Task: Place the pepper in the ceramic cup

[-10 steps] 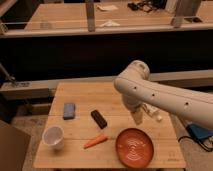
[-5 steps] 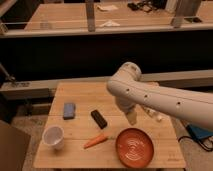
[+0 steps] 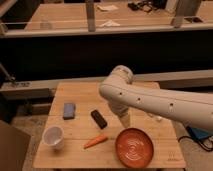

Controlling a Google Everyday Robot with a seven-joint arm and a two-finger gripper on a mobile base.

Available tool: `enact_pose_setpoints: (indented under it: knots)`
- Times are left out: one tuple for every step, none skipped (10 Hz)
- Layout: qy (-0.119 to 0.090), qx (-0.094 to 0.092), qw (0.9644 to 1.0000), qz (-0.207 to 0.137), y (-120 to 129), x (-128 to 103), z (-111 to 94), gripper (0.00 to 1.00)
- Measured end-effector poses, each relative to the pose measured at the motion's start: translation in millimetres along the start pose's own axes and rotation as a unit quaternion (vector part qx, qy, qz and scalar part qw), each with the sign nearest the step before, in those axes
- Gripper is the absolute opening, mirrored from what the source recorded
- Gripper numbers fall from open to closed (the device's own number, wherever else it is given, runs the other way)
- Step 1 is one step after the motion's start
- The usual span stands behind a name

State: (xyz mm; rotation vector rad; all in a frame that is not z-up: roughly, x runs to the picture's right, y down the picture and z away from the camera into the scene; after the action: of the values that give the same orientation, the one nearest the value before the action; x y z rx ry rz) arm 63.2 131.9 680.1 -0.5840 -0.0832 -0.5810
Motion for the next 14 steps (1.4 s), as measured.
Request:
enact_pose_setpoints:
  knots:
    - [-0.003,0.003,1.0,-0.006,1,-2,2,0.8]
    - [-0.005,0.007,0.9999,-0.015,0,-5,5,0.8]
    - [-0.007,0.009,0.9997,-0.02,-2,-9,7,0.8]
    - [-0.012,0.015,0.9994,-0.028,-7,-17,9,0.8]
    - [-0.014,0.015,0.9993,-0.031,-7,-20,10,0.8]
    - [-0.021,0.018,0.9988,-0.039,-8,-24,12,0.8]
    - [-0.025,0.021,0.9981,-0.052,-8,-27,15,0.8]
    - [-0.027,0.025,0.9978,-0.055,-9,-29,16,0.8]
    - [-0.029,0.027,0.9976,-0.058,-9,-31,17,0.8]
    - [-0.032,0.03,0.9971,-0.062,-10,-35,19,0.8]
    - [-0.035,0.033,0.9966,-0.068,-13,-41,20,0.8]
    - [-0.037,0.034,0.9961,-0.073,-13,-43,21,0.8]
    - [-0.041,0.036,0.9954,-0.079,-14,-46,23,0.8]
    - [-0.044,0.039,0.9946,-0.086,-14,-49,24,0.8]
